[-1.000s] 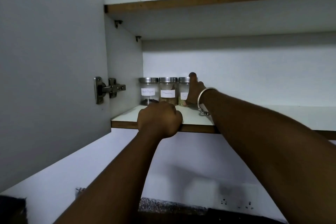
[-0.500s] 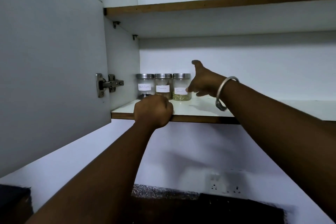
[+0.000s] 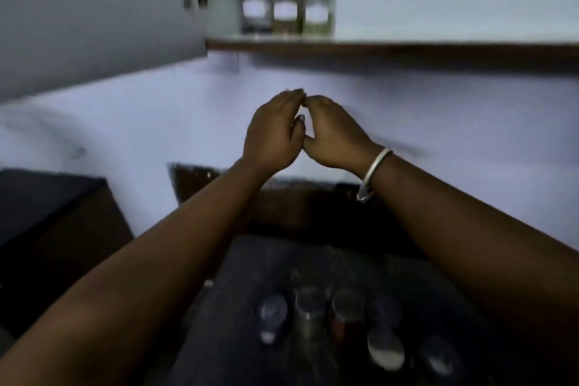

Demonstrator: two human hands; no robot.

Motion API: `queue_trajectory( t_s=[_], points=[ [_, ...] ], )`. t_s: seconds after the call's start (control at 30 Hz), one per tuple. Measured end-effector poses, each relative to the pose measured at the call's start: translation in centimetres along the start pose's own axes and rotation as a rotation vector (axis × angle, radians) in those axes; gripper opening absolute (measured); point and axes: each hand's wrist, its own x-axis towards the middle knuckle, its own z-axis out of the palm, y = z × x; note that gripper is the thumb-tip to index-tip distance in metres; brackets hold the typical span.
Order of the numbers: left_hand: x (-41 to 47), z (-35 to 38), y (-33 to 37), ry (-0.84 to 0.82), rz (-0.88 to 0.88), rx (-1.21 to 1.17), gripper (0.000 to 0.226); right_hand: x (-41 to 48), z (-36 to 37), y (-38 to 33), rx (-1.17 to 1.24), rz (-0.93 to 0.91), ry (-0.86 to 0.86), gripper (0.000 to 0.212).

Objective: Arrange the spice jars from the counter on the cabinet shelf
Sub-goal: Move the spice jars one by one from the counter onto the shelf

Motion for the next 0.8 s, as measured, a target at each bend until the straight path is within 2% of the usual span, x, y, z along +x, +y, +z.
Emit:
queue_trajectory(
  t_s=[0.1,0.2,0.3,0.37,0.43,0.53,0.6,0.7,0.77,0.8],
  points=[
    [-10.1,2.2,-2.0,-0.145,-0.179,-0.086,0.050,-5.8,7.9,-0.1,0.119,0.074,-0.145,0.046],
    [-20.6,4.5,-4.3,-0.404,-0.398,-0.148,0.053,-11.8,15.9,0.1,0.148,0.147,-0.402,0.033],
    [-29.6,6.4,-6.1,-0.687,-0.640,-0.137,0.056,-16.8,23.0,-0.2,0.074,0.198,-0.713,0.042],
    [-33.4,7.4,-6.7,-0.804,-0.751,-0.171,0.059,-18.8,26.5,-0.2,-0.014,0.207,-0.792,0.051],
    [-35.4,8.4,-7.0,-0.807,-0.799,-0.222,0.062,-19.6,29.3,0.2,-0.104,0.201,-0.799,0.060],
    [-36.4,9.6,-7.2,-0.724,-0.824,-0.284,0.071,-20.0,32.3,1.4,-0.175,0.170,-0.813,0.077],
    [-36.3,9.8,-7.6,-0.687,-0.848,-0.292,0.070,-20.0,33.7,1.9,-0.207,0.183,-0.794,0.077],
    [-36.1,9.9,-8.3,-0.617,-0.858,-0.355,0.061,-20.0,35.1,2.2,-0.237,0.230,-0.756,0.075],
    [-36.2,9.7,-8.7,-0.515,-0.850,-0.445,0.047,-20.2,35.4,2.5,-0.207,0.227,-0.746,0.084],
    [-36.3,9.5,-8.9,-0.476,-0.850,-0.477,0.050,-20.2,35.3,2.7,-0.160,0.222,-0.753,0.092]
  ],
)
